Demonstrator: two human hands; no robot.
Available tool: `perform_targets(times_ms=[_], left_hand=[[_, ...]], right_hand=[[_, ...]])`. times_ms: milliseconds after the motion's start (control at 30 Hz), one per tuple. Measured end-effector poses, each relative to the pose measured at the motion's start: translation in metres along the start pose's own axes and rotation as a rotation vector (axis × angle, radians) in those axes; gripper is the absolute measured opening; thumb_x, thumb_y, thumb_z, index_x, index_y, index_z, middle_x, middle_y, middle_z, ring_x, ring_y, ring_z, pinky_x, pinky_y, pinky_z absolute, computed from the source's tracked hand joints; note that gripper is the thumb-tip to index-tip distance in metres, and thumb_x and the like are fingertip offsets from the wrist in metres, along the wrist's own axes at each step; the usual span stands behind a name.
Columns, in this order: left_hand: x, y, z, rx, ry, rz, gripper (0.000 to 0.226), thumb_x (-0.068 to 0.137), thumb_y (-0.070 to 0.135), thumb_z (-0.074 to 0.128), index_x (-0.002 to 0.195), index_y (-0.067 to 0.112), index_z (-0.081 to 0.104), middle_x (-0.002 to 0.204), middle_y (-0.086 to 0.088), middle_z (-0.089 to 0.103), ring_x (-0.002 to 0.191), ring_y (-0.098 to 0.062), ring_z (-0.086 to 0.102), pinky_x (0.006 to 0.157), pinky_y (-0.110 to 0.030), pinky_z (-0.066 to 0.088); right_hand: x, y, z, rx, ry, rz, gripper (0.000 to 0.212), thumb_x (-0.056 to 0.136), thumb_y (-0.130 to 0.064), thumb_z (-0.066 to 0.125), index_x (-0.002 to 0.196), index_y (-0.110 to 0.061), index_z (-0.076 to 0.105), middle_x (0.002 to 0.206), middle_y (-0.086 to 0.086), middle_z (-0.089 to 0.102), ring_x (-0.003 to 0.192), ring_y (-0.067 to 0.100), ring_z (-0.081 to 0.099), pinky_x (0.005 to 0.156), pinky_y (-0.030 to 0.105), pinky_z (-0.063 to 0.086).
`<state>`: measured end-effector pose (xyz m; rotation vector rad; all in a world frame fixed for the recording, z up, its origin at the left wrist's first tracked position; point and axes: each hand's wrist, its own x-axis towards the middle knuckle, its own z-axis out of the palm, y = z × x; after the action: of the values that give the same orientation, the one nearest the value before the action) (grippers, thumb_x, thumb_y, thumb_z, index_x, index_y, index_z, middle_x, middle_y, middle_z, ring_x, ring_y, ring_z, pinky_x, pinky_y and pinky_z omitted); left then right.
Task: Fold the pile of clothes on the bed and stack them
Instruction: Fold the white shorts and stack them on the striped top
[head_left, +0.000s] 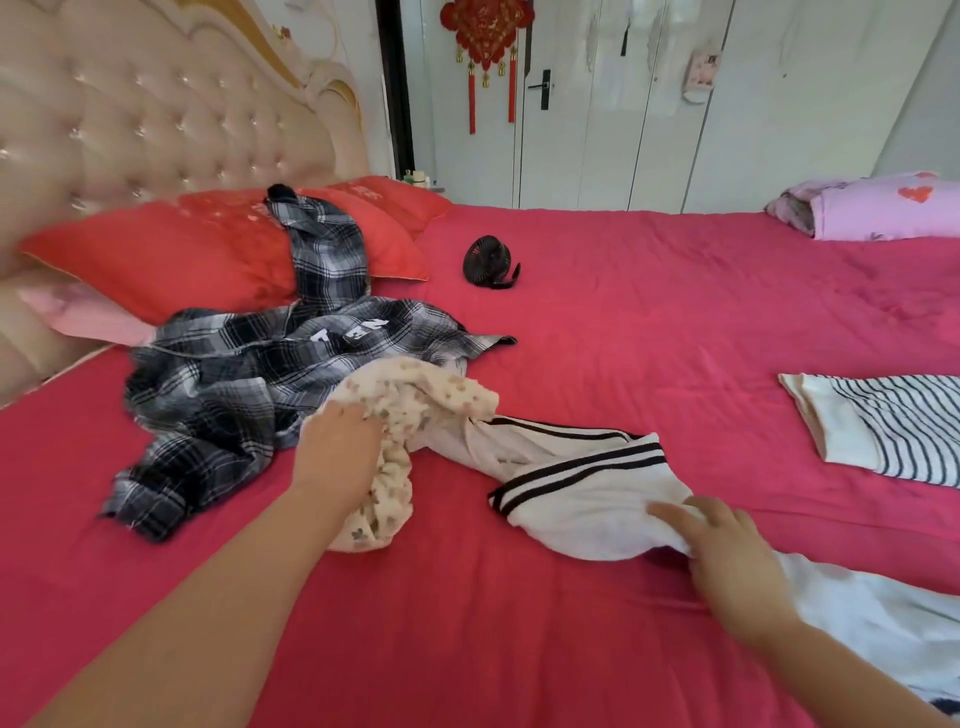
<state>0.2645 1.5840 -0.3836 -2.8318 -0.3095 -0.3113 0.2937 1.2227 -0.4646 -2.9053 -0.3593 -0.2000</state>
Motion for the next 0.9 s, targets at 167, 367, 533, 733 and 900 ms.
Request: perform_targets(times_ms=[167,367,533,733,900], left_hand=[[-0.010,0.048,0.001,-0.212,0.170,0.167,0.052,0.083,0.011,0.045,0.134,0.023,0.043,0.146,-0.007,0.029,0.137,-0.028,0.019,0.111,-0.048,0.003],[-0.026,0.090,0.043,-0.082,-0.225,0.381,0.074,0.087,0.049,0.052,0.147,0.026,0.015,0.157,-0.008,0.003,0.143,-0.033,-0.008,0.107,-0.059,-0.015],[-0.014,0.016,0.073,0.048,-0.370,0.102,0.065,0.096,0.042,0.039,0.150,0.023,0.006,0.157,-0.009,-0.011,0.143,-0.031,-0.015,0.114,-0.056,-0.002],[-0.017,0.011,0.064,0.011,-0.135,0.063,0.050,0.096,0.023,0.039,0.144,0.017,0.028,0.155,-0.009,0.014,0.143,-0.034,0.006,0.112,-0.055,-0.002],[-0.039,0.099,0.055,-0.369,-0.169,0.386,0.069,0.090,0.033,0.053,0.148,0.027,0.015,0.156,-0.006,0.014,0.143,-0.024,0.010,0.115,-0.046,0.005]], right_hand=[[-0.016,0.000,-0.003,0.013,-0.035,0.001,0.056,0.079,-0.008,0.037,0.123,-0.034,0.059,0.127,0.004,0.054,0.107,0.031,0.051,0.092,0.043,0.043],[-0.028,0.002,0.011,-0.070,-0.169,0.055,0.057,0.088,-0.016,0.037,0.132,-0.053,0.035,0.143,-0.014,0.030,0.129,0.014,0.031,0.105,0.034,0.031],[-0.029,0.005,0.013,-0.091,-0.155,0.056,0.058,0.089,-0.018,0.037,0.133,-0.054,0.031,0.144,-0.017,0.028,0.131,0.013,0.028,0.106,0.031,0.027],[-0.028,-0.002,0.012,-0.096,-0.140,0.081,0.059,0.086,-0.017,0.039,0.133,-0.052,0.035,0.142,-0.017,0.032,0.129,0.013,0.031,0.103,0.032,0.030],[-0.027,-0.014,0.010,-0.114,-0.131,0.074,0.052,0.089,-0.023,0.037,0.133,-0.052,0.034,0.139,-0.018,0.034,0.128,0.011,0.032,0.103,0.032,0.031]])
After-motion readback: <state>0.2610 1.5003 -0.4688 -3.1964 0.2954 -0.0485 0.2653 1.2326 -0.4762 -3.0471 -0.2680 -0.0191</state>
